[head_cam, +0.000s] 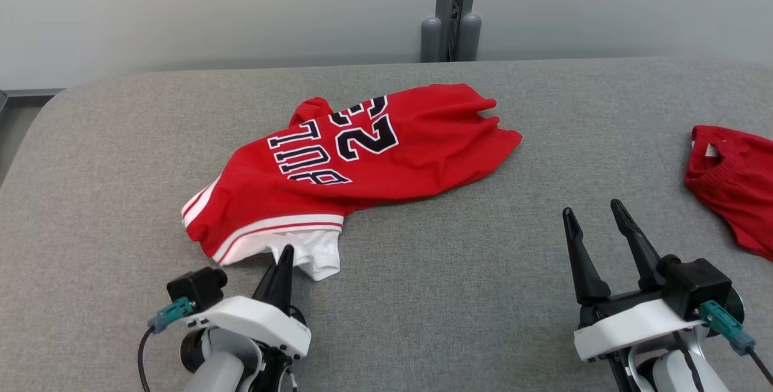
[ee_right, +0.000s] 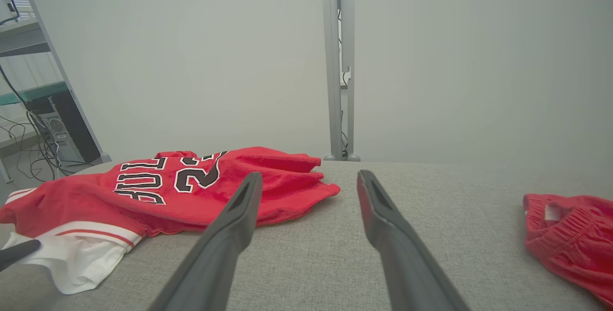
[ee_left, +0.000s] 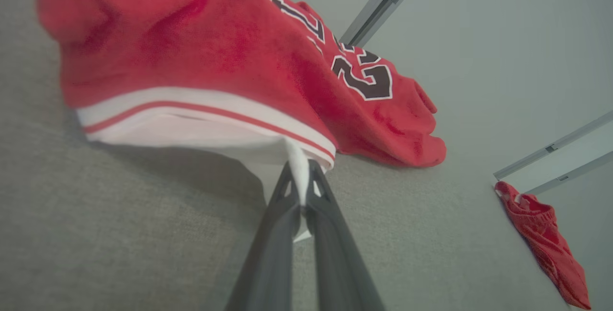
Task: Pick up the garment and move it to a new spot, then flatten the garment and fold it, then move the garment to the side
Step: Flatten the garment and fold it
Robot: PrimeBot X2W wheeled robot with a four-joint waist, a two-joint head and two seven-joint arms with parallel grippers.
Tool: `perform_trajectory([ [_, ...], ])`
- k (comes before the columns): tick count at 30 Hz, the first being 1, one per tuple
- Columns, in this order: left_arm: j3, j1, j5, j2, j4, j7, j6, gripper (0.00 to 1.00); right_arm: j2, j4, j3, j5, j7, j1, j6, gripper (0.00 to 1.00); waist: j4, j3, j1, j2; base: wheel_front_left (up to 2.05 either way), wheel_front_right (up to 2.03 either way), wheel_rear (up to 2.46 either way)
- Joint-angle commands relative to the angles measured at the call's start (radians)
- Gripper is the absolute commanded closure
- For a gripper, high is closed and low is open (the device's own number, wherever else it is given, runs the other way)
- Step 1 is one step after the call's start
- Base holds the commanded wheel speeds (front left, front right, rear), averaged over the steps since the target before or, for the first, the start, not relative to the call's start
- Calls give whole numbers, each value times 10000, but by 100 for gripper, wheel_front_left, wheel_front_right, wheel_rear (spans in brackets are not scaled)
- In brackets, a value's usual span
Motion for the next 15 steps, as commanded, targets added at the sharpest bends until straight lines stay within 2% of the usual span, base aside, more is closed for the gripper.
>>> perform_trajectory([
  [1, 77, 17, 182, 84, -440, -33, -94, 100, -14, 18, -41, 15, -50, 79, 2, 0, 66, -91, 0, 0, 0, 0, 0],
  [8, 1399, 606, 1178, 91, -2855, -40, -204, 100, 51, 79, -37, 41, -50, 192, 2, 0, 180, -423, 0, 0, 0, 0, 0],
  [15, 2650, 1353, 1868, 55, -4639, -40, -189, 100, 111, 134, -60, 45, -50, 290, 2, 0, 223, -705, 0, 0, 0, 0, 0],
])
